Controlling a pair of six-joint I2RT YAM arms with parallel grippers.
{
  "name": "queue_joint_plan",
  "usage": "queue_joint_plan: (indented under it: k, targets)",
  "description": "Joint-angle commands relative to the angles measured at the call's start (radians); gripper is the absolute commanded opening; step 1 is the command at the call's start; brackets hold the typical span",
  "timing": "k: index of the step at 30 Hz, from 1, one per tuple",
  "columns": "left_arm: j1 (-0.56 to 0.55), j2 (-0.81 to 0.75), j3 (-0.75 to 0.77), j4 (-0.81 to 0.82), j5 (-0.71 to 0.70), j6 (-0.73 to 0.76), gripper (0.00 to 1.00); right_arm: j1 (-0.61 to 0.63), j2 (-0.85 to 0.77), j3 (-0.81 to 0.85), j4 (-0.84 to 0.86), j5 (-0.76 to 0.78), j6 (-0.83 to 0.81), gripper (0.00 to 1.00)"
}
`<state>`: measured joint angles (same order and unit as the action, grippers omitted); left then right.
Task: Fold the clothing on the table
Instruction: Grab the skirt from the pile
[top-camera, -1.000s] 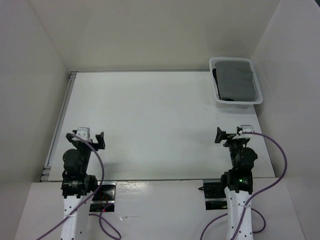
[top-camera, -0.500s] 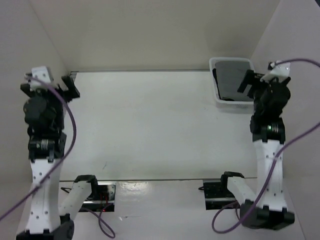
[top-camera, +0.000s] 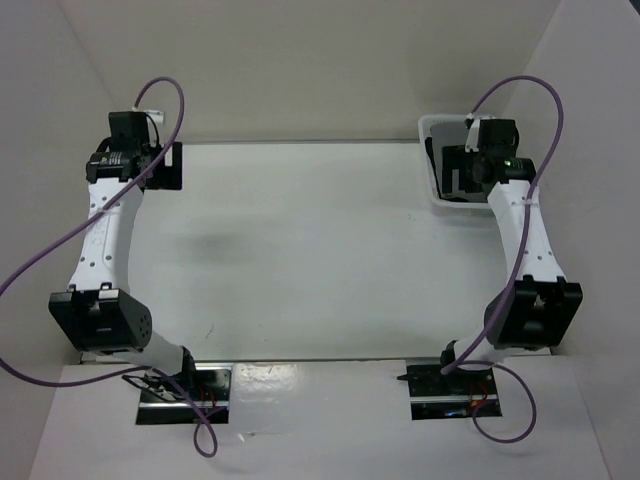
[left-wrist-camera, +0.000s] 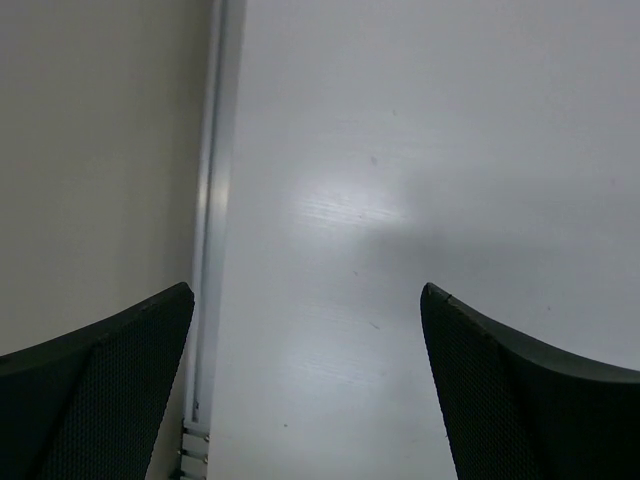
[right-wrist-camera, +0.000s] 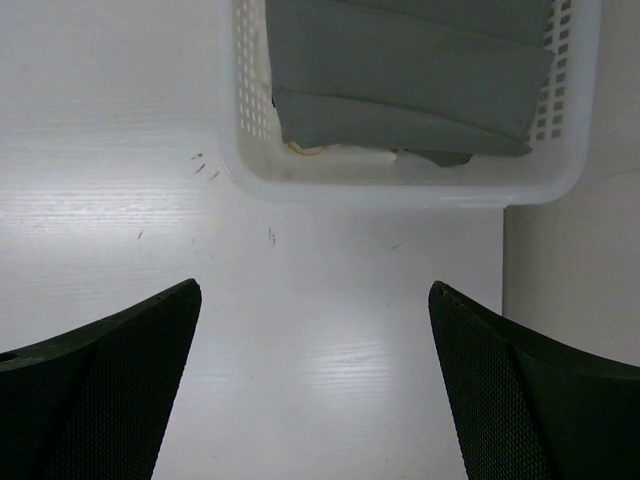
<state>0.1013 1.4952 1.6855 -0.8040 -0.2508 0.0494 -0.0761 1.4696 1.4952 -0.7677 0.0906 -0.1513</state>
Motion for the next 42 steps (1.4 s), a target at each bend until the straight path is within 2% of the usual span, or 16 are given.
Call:
queue_joint_plan:
  k: [1,5,10,12,13,14,18,25,27,31,38,40,41,42]
  targets:
    - [0.027,-0.01,-0.036,-0.046,0.122,-0.019,1.0,-0.007,0.053,0.112,-0.002,-0.009,0.001,0.99]
    - [0.028,-0.056,-0.148,0.084,0.15,-0.028,1.0,-0.016,0.153,0.194,0.013,-0.022,0.001,0.99]
    - [0.028,-0.055,-0.167,0.095,0.15,-0.051,1.0,-0.054,0.346,0.327,0.013,-0.048,0.019,0.99]
    - [0.028,-0.055,-0.178,0.095,0.15,-0.051,1.0,-0.063,0.424,0.37,0.022,-0.048,0.019,0.9]
    - [0.028,-0.055,-0.188,0.095,0.15,-0.051,1.0,-0.076,0.451,0.384,0.022,-0.048,0.019,0.81]
    - [0.028,-0.055,-0.188,0.095,0.15,-0.051,1.0,-0.085,0.474,0.396,0.022,-0.048,0.028,0.77]
    - [0.028,-0.075,-0.199,0.104,0.13,-0.051,1.0,-0.105,0.607,0.493,0.013,-0.077,0.039,0.76]
    - [0.028,-0.075,-0.219,0.104,0.119,-0.04,1.0,-0.114,0.696,0.58,-0.007,-0.086,0.05,0.7]
    - [0.028,-0.075,-0.219,0.104,0.119,-0.04,1.0,-0.114,0.738,0.609,-0.007,-0.086,0.05,0.65]
    - [0.028,-0.084,-0.228,0.114,0.119,-0.031,1.0,-0.114,0.758,0.631,-0.018,-0.106,0.041,0.48]
    - [0.028,-0.084,-0.247,0.114,0.128,-0.031,1.0,-0.114,0.767,0.591,-0.027,-0.115,0.022,0.32]
    - [0.028,-0.084,-0.247,0.123,0.128,-0.022,1.0,-0.114,0.767,0.58,-0.018,-0.115,0.022,0.32]
    - [0.028,-0.095,-0.247,0.123,0.128,-0.022,1.0,-0.114,0.767,0.58,-0.018,-0.115,0.022,0.37]
    - [0.028,-0.095,-0.256,0.123,0.128,-0.013,1.0,-0.114,0.767,0.58,-0.018,-0.105,0.022,0.53]
